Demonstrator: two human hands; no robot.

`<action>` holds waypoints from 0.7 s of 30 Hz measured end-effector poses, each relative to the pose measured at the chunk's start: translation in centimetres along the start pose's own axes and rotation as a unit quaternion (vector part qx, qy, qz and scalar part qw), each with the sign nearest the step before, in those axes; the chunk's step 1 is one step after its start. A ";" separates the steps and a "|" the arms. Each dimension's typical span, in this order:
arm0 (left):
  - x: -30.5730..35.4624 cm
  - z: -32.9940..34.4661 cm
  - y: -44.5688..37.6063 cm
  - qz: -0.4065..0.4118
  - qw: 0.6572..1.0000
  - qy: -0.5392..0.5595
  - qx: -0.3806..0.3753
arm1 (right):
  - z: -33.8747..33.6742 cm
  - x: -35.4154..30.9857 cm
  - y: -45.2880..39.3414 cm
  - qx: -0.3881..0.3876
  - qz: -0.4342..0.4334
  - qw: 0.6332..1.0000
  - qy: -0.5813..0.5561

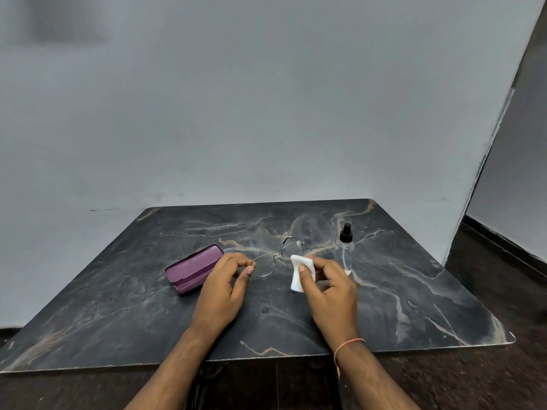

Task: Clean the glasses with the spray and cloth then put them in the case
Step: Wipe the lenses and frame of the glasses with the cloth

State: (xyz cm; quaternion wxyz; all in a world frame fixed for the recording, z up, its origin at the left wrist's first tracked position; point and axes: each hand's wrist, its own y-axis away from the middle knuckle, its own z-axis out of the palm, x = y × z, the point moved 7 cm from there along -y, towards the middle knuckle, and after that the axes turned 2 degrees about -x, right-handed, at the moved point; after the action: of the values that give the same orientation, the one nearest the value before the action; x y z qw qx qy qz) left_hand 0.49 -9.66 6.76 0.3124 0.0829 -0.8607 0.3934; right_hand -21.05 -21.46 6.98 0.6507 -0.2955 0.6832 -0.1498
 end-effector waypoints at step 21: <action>0.2 2.2 -0.5 -0.003 0.998 0.061 -0.014 | 4.4 -2.1 -0.2 -0.057 -0.280 0.925 0.250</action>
State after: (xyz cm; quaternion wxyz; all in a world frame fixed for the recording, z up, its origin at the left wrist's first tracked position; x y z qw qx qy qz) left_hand -0.53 -11.63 6.11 0.3661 0.0569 -0.8452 0.3852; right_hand -16.74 -19.56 8.24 0.3721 -0.4646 0.7206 -0.3555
